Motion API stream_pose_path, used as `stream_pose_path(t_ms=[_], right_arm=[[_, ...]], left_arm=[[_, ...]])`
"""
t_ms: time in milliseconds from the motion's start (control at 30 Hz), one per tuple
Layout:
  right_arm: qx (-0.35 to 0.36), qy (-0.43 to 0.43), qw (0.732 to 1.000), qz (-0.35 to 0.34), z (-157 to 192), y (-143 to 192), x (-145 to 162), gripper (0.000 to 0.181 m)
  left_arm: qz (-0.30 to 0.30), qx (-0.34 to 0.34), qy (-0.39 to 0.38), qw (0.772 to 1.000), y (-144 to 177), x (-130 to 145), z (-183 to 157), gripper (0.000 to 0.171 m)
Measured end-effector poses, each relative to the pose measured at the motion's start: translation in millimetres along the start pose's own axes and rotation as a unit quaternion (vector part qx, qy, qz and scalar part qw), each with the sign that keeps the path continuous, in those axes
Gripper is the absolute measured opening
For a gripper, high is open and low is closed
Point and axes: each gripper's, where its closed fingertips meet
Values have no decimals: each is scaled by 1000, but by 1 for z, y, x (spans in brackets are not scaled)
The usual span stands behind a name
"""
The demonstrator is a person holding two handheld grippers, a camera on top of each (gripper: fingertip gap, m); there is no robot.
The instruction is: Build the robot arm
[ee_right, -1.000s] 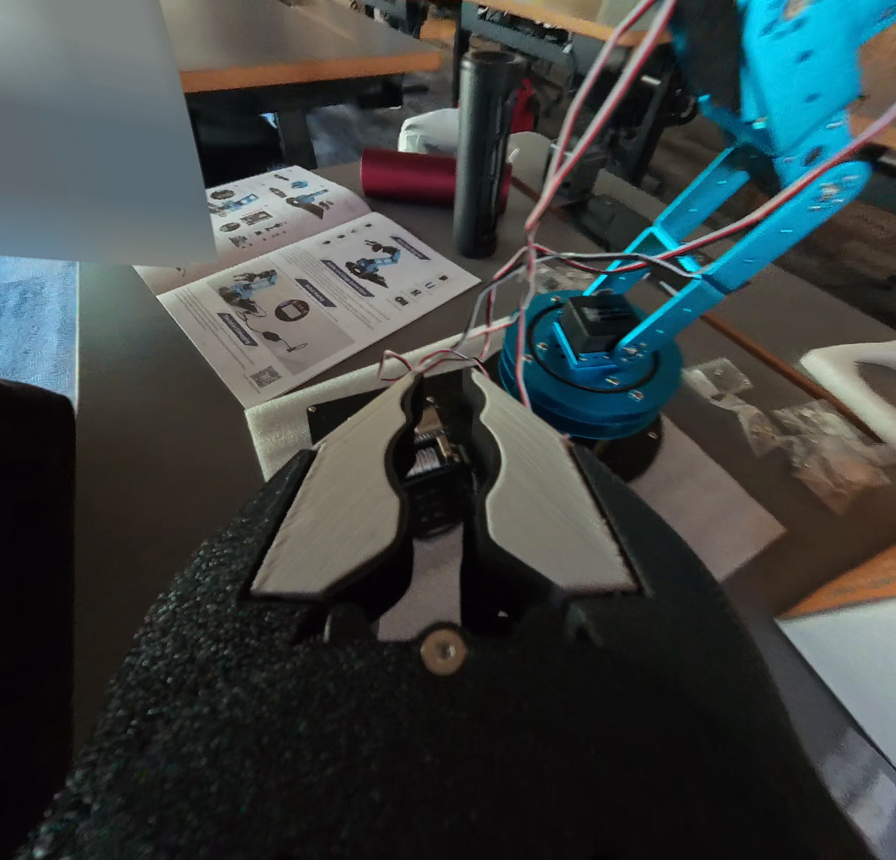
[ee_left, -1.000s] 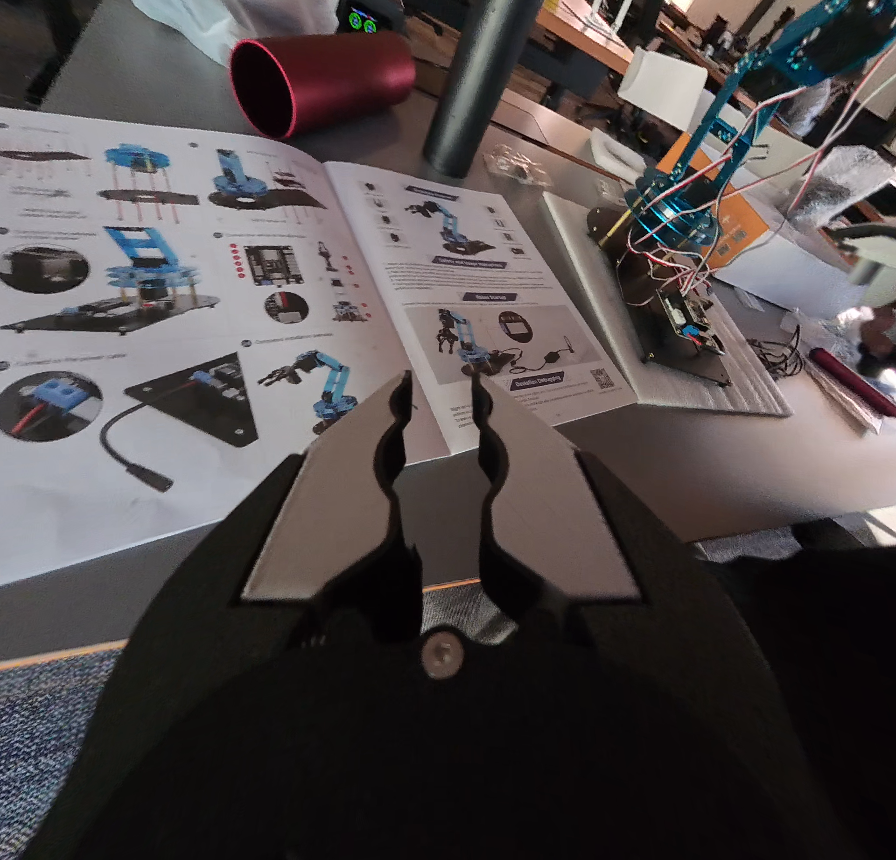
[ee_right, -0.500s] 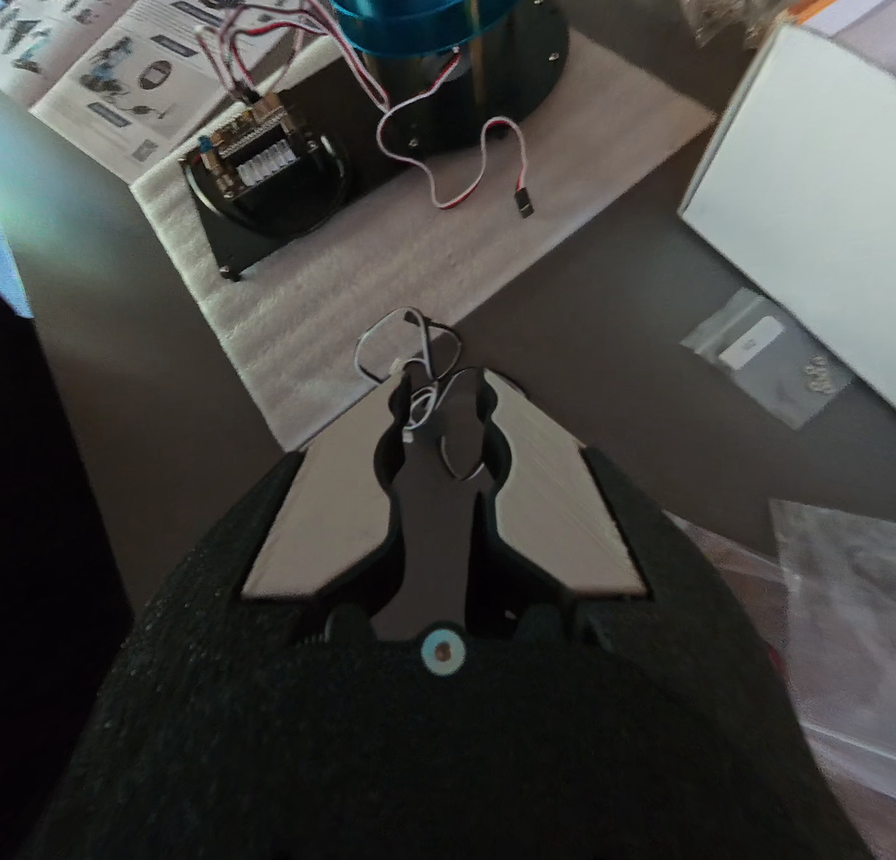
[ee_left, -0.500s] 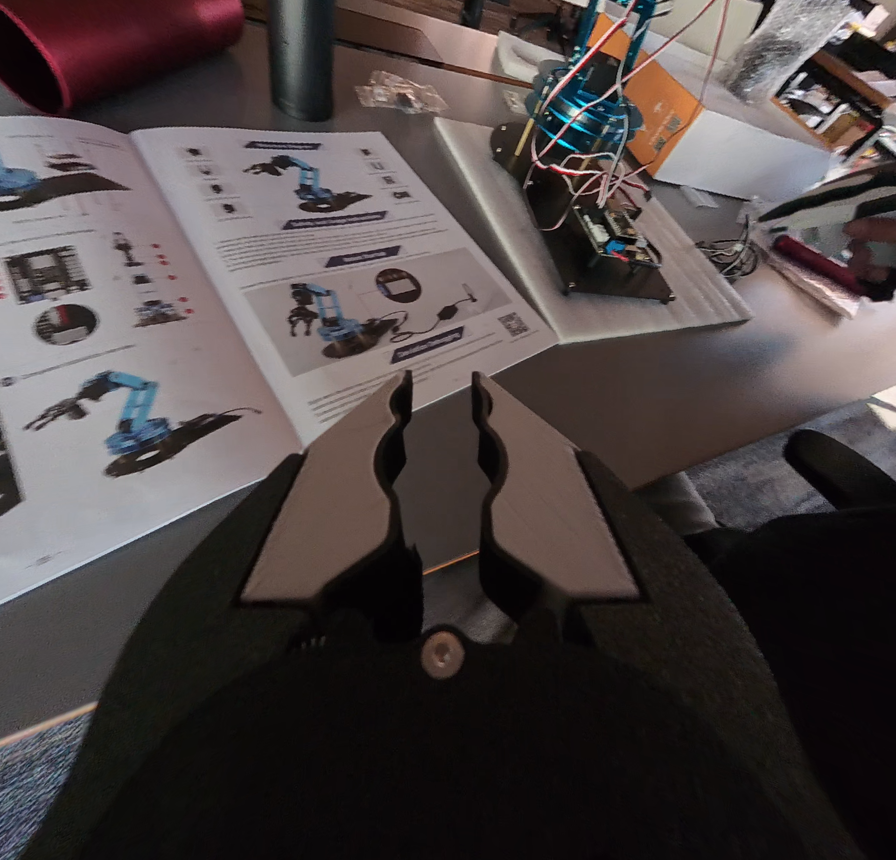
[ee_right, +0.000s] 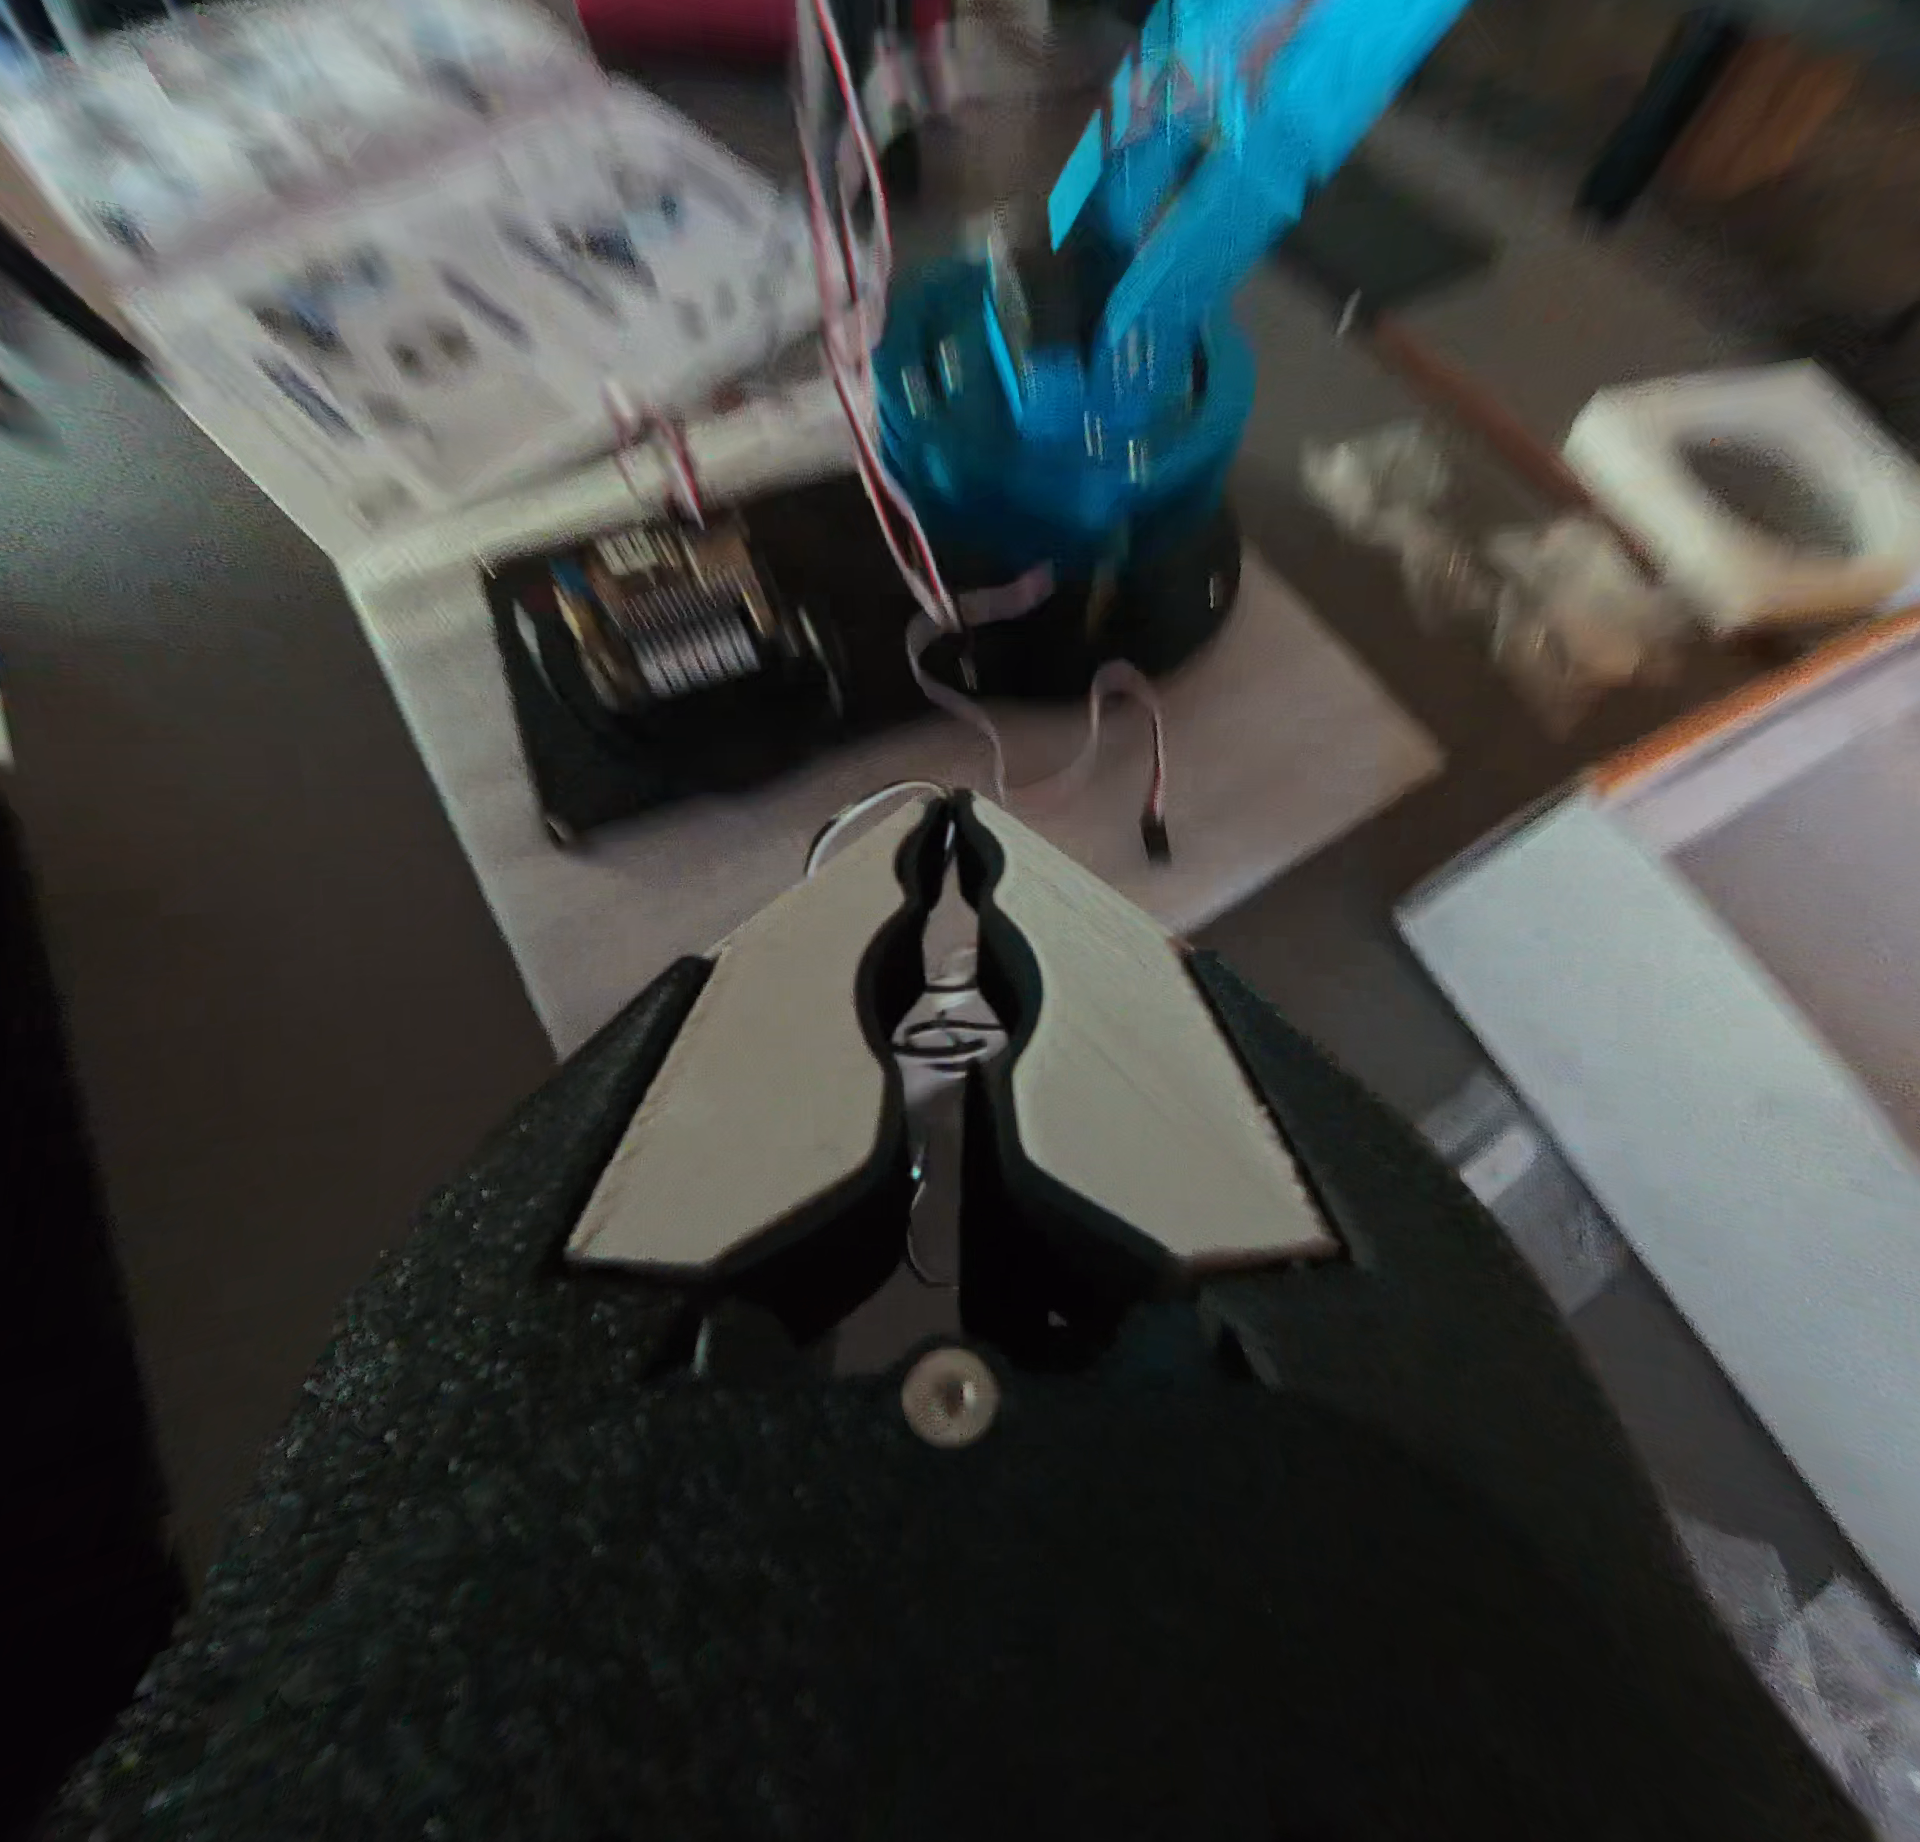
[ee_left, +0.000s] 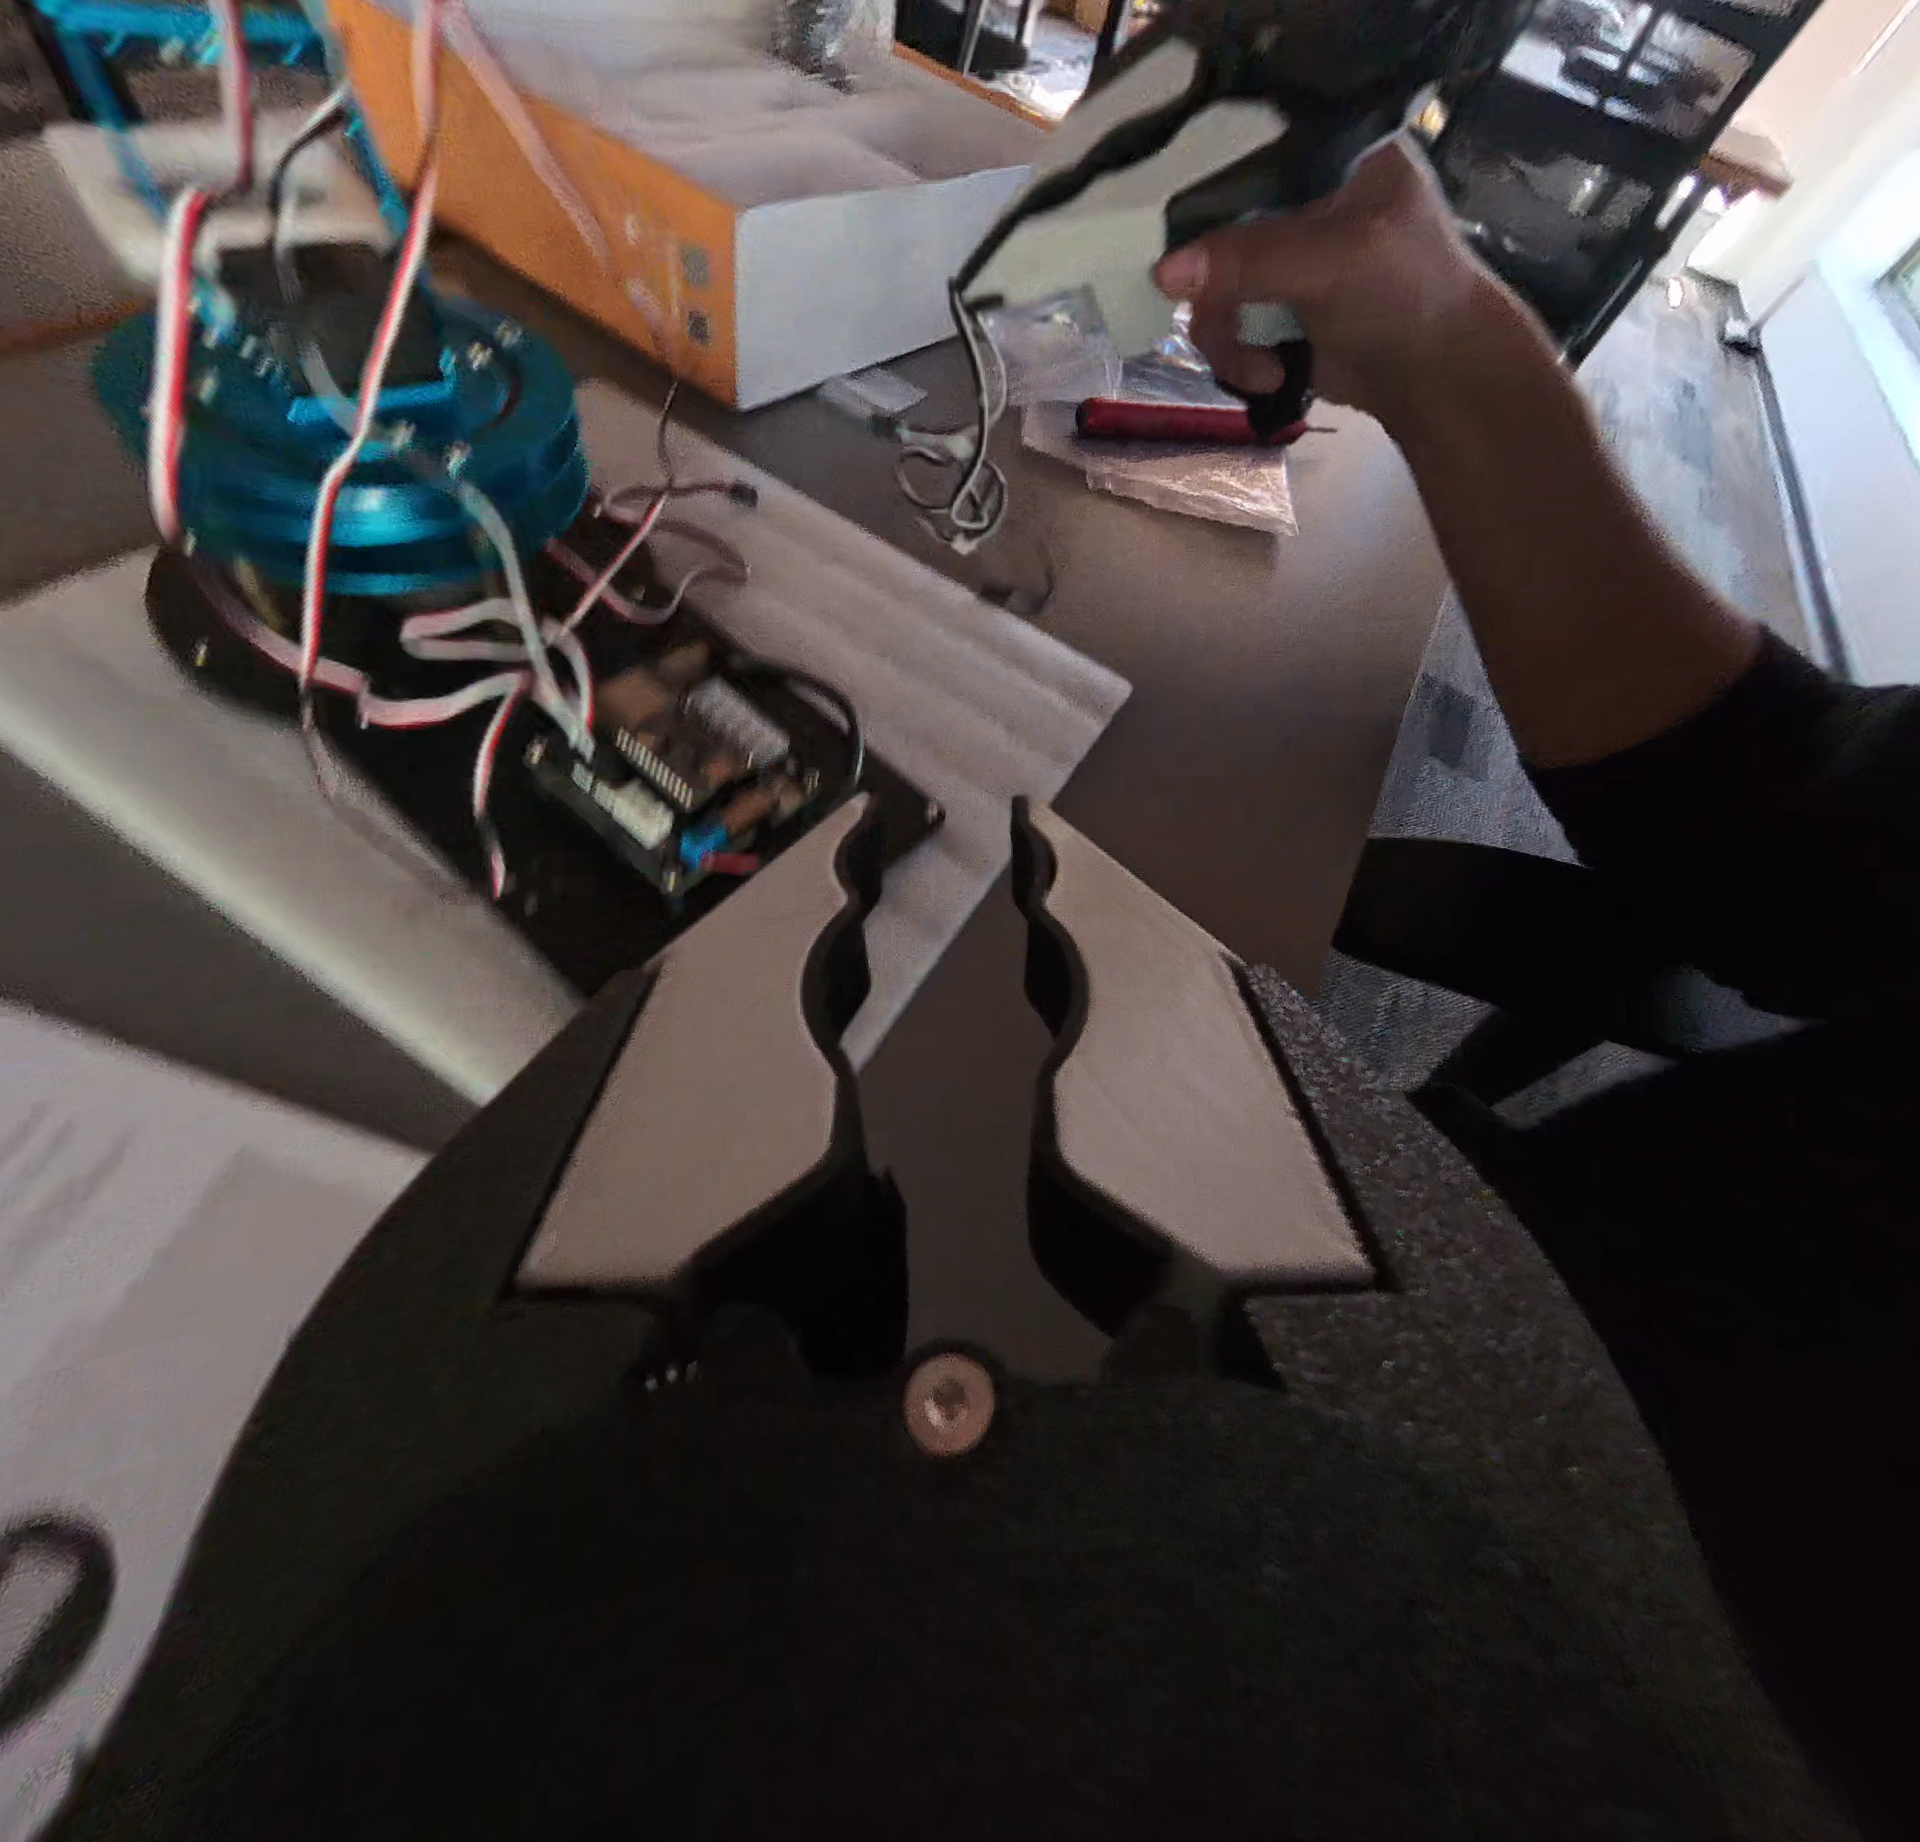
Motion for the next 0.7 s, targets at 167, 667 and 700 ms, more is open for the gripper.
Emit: stream_pose_path(t_ms=[167, 667, 700], right_arm=[[73, 85, 993, -33, 36, 27, -52, 0], [144, 121, 981, -49, 38, 69, -65, 0], [165, 147, 975, -32, 35, 68, -60, 0]], left_arm=[[-36, 25, -82, 996, -66, -63, -12, 51], [28, 44, -184, 982, -101, -78, -9, 0], [43, 26, -197, 979, -99, -75, -4, 0]])
Point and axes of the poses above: each gripper's, where its closed fingertips meet, y back along the fingers, x out of its underside, z = x × y across the jaws, and after that the axes turned 10 degrees about x, right-handed
